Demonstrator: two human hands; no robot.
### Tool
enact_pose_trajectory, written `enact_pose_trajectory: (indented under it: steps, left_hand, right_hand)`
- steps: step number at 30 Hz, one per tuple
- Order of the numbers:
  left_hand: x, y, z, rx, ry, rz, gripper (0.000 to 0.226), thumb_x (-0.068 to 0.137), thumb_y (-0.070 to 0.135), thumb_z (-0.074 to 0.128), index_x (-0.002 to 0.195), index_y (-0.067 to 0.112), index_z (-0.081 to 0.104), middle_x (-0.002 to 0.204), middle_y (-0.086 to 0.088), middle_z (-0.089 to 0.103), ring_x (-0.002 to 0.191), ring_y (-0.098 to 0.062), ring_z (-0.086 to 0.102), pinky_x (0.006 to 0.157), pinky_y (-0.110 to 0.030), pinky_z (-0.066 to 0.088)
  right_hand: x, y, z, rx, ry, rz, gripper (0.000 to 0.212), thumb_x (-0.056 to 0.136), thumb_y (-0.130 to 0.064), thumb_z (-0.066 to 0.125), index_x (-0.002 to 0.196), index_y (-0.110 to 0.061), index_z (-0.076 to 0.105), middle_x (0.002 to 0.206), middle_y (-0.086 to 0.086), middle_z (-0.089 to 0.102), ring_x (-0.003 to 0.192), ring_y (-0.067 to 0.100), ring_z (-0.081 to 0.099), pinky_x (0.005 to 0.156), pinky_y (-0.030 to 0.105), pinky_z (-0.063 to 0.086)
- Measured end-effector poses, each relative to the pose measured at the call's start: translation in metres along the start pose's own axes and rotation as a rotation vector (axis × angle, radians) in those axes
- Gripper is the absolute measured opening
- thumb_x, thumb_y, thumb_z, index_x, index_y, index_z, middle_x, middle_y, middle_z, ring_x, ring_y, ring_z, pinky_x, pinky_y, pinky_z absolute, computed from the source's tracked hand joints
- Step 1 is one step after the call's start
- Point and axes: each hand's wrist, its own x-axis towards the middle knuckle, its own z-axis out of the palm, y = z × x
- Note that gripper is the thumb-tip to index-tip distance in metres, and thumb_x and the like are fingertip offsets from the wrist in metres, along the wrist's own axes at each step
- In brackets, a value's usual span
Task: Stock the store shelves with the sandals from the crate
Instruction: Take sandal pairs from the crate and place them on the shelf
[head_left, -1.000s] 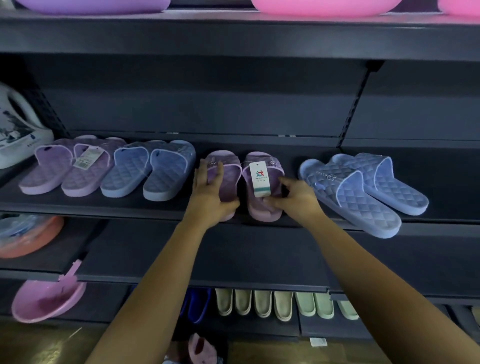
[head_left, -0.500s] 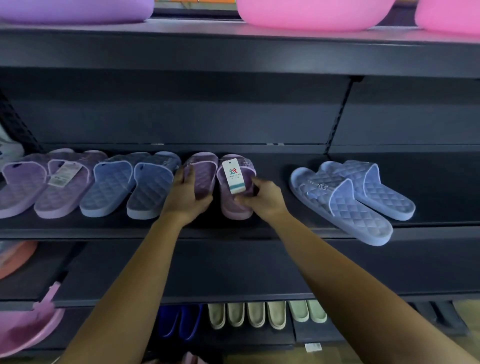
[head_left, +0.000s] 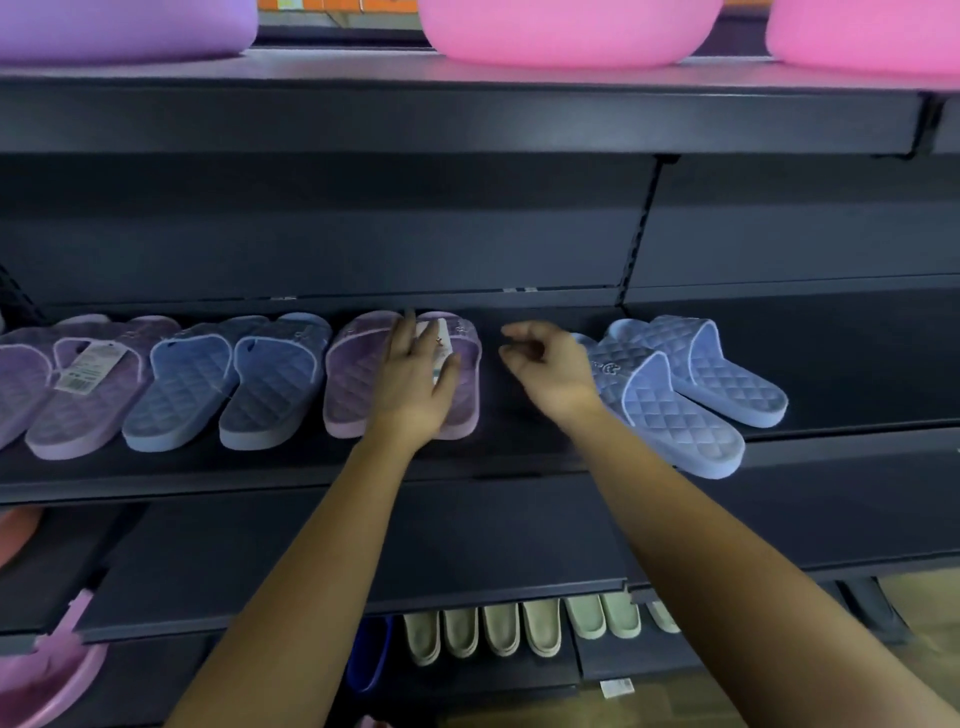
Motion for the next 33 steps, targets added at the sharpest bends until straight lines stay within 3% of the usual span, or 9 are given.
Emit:
enact_pose_trajectory:
  steps: [7, 10, 13, 15, 19, 23, 26, 29, 33]
  left_hand:
    - [-0.004, 0.084, 0.053, -0.065, -0.045, 0.122, 0.045, 0.095, 0.028, 0.050, 0.136, 0.010, 0.048, 0.146, -0.011, 0.041, 0.134, -0.028, 0.038, 0.110, -0.036, 0.031]
    - [-0.013, 0.117, 0.081, -0.119, -0.071, 0.139, 0.044, 0.092, 0.029, 0.055, 0.132, 0.010, 0.052, 0.138, -0.010, 0.047, 0.126, -0.029, 0.044, 0.106, -0.039, 0.038]
    - [-0.021, 0.144, 0.107, -0.095, -0.110, 0.082, 0.055, 0.089, 0.035, 0.059, 0.137, 0.013, 0.046, 0.142, -0.008, 0.042, 0.130, -0.027, 0.037, 0.107, -0.032, 0.031]
    - [-0.022, 0.155, 0.119, -0.063, -0.111, 0.057, 0.060, 0.087, 0.031, 0.063, 0.140, 0.013, 0.042, 0.144, -0.008, 0.041, 0.133, -0.027, 0.034, 0.108, -0.031, 0.029]
    - [-0.023, 0.154, 0.128, -0.065, -0.074, 0.042, 0.059, 0.088, 0.009, 0.061, 0.143, 0.012, 0.038, 0.149, -0.011, 0.035, 0.135, -0.027, 0.035, 0.108, -0.029, 0.035]
    - [-0.014, 0.146, 0.125, -0.089, -0.060, -0.021, 0.057, 0.090, 0.006, 0.057, 0.142, 0.019, 0.039, 0.147, -0.010, 0.028, 0.127, -0.024, 0.042, 0.099, -0.022, 0.036]
    - [-0.014, 0.143, 0.121, -0.090, 0.045, -0.066, 0.041, 0.087, 0.008, 0.062, 0.125, 0.018, 0.050, 0.129, -0.009, 0.038, 0.099, -0.022, 0.054, 0.086, -0.030, 0.048]
    - [-0.018, 0.140, 0.116, -0.117, 0.092, -0.086, 0.028, 0.091, 0.017, 0.059, 0.118, 0.016, 0.050, 0.123, -0.009, 0.045, 0.087, -0.019, 0.055, 0.074, -0.028, 0.045]
    - [-0.014, 0.126, 0.113, -0.121, 0.008, -0.135, 0.056, 0.094, 0.035, 0.051, 0.141, 0.013, 0.031, 0.145, -0.010, 0.035, 0.123, -0.025, 0.048, 0.090, -0.024, 0.036]
  right_hand:
    - [-0.004, 0.036, -0.107, -0.086, 0.220, -0.057, 0.022, 0.090, -0.009, 0.054, 0.106, -0.017, 0.067, 0.088, -0.010, 0.066, 0.080, -0.002, 0.060, 0.072, 0.002, 0.042]
    - [-0.004, 0.067, -0.154, -0.218, 0.319, -0.061, 0.016, 0.089, -0.008, 0.053, 0.095, -0.009, 0.068, 0.089, 0.001, 0.065, 0.083, 0.015, 0.059, 0.073, 0.022, 0.044]
    - [0.005, 0.106, -0.189, -0.438, 0.228, 0.045, 0.025, 0.084, -0.023, 0.048, 0.065, -0.010, 0.056, 0.064, 0.001, 0.051, 0.076, 0.028, 0.045, 0.066, 0.031, 0.034]
    - [0.007, 0.121, -0.205, -0.482, 0.132, 0.139, 0.038, 0.076, -0.040, 0.040, 0.078, -0.010, 0.064, 0.075, 0.006, 0.057, 0.080, 0.028, 0.045, 0.068, 0.029, 0.033]
    - [0.006, 0.135, -0.214, -0.576, -0.080, 0.198, 0.030, 0.087, -0.032, 0.057, 0.108, -0.013, 0.067, 0.103, 0.010, 0.066, 0.103, 0.031, 0.057, 0.092, 0.037, 0.046]
    - [0.012, 0.134, -0.210, -0.552, -0.153, 0.219, 0.047, 0.081, -0.046, 0.058, 0.127, -0.036, 0.055, 0.120, 0.002, 0.063, 0.122, 0.026, 0.050, 0.111, 0.038, 0.033]
    - [0.011, 0.132, -0.199, -0.485, -0.175, 0.194, 0.056, 0.076, -0.052, 0.065, 0.129, -0.035, 0.055, 0.123, 0.004, 0.059, 0.117, 0.026, 0.053, 0.106, 0.039, 0.040]
    - [0.011, 0.129, -0.184, -0.452, -0.142, 0.181, 0.060, 0.075, -0.050, 0.069, 0.130, -0.030, 0.056, 0.127, 0.006, 0.052, 0.119, 0.027, 0.051, 0.102, 0.039, 0.045]
    - [0.014, 0.122, -0.164, -0.435, -0.135, 0.142, 0.068, 0.073, -0.050, 0.073, 0.132, -0.020, 0.055, 0.127, 0.004, 0.050, 0.108, 0.021, 0.056, 0.084, 0.026, 0.044]
